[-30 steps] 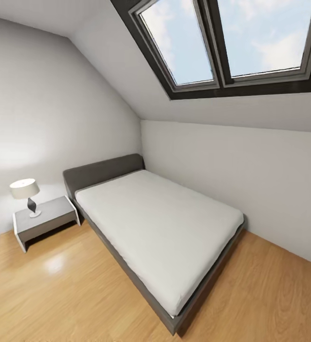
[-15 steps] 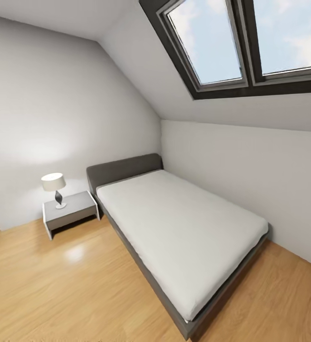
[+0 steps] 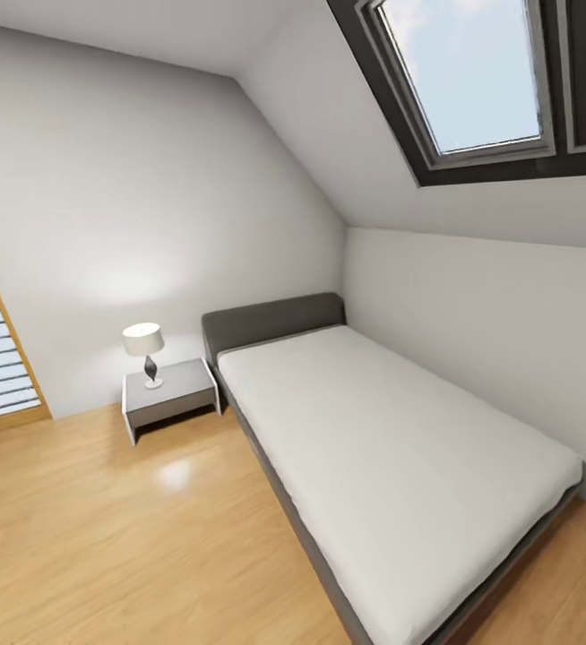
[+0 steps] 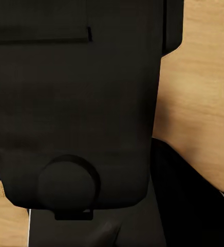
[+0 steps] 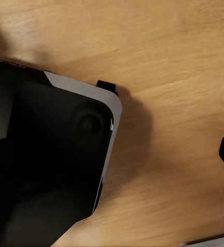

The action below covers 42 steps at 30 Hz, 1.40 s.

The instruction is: Attach the digital camera to the camera tripod in the bedroom.

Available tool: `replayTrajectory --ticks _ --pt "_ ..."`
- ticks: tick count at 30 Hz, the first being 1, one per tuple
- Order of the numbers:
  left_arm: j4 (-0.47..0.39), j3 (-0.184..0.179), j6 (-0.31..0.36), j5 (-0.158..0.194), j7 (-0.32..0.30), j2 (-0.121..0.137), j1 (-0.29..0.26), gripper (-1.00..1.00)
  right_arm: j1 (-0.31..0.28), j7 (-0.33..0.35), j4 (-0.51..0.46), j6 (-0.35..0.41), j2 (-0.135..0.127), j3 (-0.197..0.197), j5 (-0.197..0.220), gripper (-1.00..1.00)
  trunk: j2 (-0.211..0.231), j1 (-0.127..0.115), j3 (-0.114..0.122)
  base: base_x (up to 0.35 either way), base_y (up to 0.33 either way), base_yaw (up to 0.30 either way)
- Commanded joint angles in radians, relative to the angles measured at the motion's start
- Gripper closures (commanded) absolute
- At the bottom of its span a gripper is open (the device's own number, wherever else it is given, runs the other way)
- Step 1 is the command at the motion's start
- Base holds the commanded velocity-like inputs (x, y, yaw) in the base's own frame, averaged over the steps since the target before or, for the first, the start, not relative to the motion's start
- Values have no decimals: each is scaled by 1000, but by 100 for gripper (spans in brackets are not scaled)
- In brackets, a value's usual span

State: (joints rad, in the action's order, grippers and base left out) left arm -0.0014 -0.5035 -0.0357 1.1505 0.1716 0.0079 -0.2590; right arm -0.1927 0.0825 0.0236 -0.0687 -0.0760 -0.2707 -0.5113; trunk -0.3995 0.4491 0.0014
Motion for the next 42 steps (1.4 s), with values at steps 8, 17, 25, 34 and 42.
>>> replayTrajectory --ticks 8,17,25,34,42 --pt "0 -9 -1 6 3 0 0 100 -1 2 2 -5 -1 -8 -7 -100 -1 1 0 318 0 279" --pt "0 -9 -2 6 3 0 0 100 -1 2 2 -5 -1 -9 -7 -100 -1 1 0 139 0 279" --pt "0 -9 -5 7 3 0 0 100 -1 2 2 -5 -1 -10 -7 -100 -1 1 0 12 0 279" --pt "0 -9 -6 8 3 0 0 100 -1 2 2 -5 -1 -10 -7 -100 -1 1 0 2 0 279" --pt "0 -9 -6 9 5 0 0 100 -1 2 2 -6 -1 -9 -7 -100 -1 1 0 0 0 279"
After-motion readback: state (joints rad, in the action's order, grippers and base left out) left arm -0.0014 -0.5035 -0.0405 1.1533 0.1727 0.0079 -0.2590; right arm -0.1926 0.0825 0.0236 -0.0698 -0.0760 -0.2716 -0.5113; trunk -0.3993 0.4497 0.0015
